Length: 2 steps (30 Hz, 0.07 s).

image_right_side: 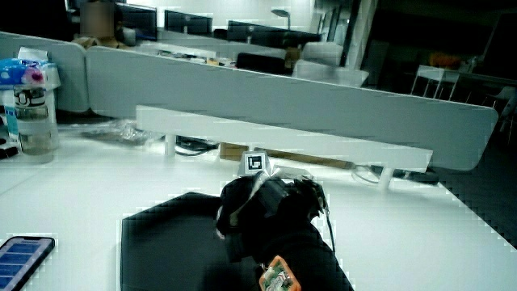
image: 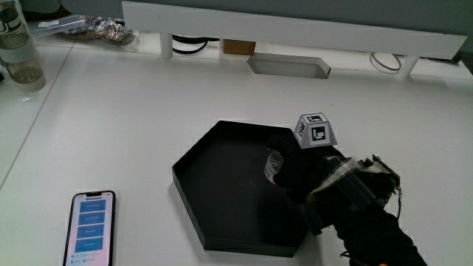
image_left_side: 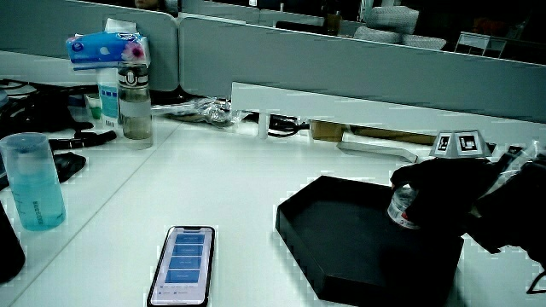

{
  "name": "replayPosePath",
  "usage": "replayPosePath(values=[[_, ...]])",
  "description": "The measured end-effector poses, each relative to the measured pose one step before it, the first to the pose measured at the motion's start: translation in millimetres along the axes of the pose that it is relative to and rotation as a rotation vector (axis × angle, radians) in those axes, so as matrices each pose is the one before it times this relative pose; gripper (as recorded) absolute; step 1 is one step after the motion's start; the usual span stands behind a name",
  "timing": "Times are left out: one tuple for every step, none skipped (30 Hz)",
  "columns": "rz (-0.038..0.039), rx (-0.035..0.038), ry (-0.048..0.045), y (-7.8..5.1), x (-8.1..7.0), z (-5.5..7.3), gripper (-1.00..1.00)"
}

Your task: Pick paper clip from plate

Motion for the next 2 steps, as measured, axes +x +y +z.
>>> replayPosePath(values=[[-0.00334, -0.01240, 0.00504, -0.82, 4.53, 0.69, 1.00], [-0.03664, 0.01740, -0.01634, -1.27, 4.76, 0.75, 1.00]])
